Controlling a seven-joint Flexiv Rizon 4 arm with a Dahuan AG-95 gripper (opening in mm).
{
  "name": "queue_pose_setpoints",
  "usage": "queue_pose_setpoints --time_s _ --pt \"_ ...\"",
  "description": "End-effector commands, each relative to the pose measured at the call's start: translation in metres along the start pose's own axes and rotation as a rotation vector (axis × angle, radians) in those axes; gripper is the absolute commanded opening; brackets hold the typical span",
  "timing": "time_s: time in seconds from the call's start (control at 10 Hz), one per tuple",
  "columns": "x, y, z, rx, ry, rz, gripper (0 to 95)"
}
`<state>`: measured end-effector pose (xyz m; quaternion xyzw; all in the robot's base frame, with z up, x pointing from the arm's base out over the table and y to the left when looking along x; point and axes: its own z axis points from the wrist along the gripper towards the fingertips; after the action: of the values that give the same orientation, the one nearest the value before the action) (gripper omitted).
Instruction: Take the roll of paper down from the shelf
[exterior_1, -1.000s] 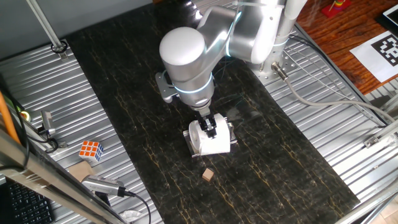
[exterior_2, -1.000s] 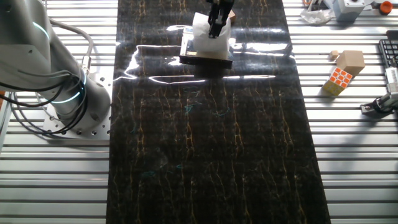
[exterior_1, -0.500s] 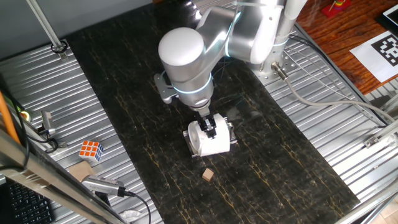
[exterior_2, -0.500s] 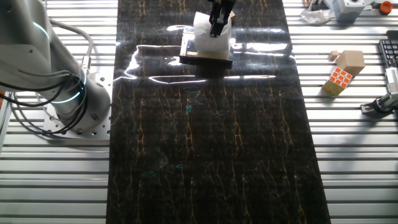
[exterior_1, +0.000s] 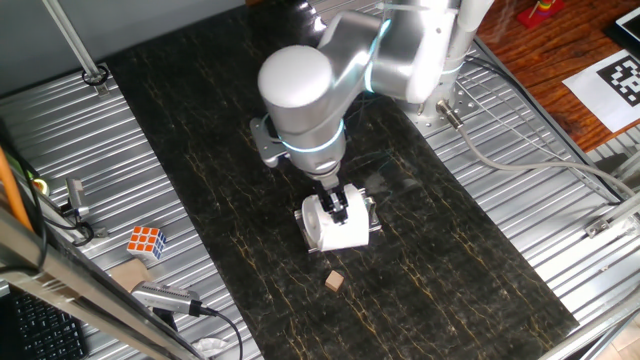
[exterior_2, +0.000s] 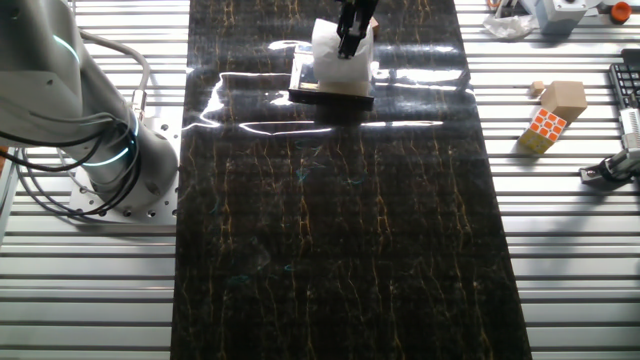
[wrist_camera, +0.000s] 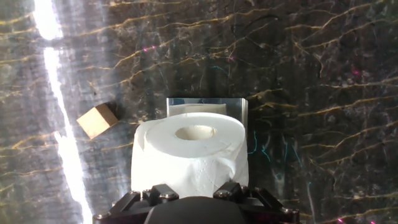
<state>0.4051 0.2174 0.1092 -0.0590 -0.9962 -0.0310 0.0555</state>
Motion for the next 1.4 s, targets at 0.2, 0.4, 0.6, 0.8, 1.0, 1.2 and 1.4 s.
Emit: queue_pose_setpoints --time_s 0.2,0.4,0.6,0.8,1.0,1.2,1.4 --pt "0.0008 -0.0006 -0.0014 -0.002 -0.021 0.006 0.0" --pt "0.0008 -0.0006 -0.0014 -0.006 -0.031 0.001 0.0" --pt "0.0008 -0.0006 -0.0014 -0.011 0.006 -0.008 0.0" --pt "0.0008 -0.0006 -0.0014 -0.007 0.045 -0.015 0.0" --pt "0.0008 -0.0006 -0.0014 -0.007 0.055 -0.013 0.0" --pt "0.0008 -0.0006 -0.0014 -0.007 0.058 -0.011 0.0" --pt "0.0008 -0.0006 -0.0014 -0.007 0.063 -0.01 0.0"
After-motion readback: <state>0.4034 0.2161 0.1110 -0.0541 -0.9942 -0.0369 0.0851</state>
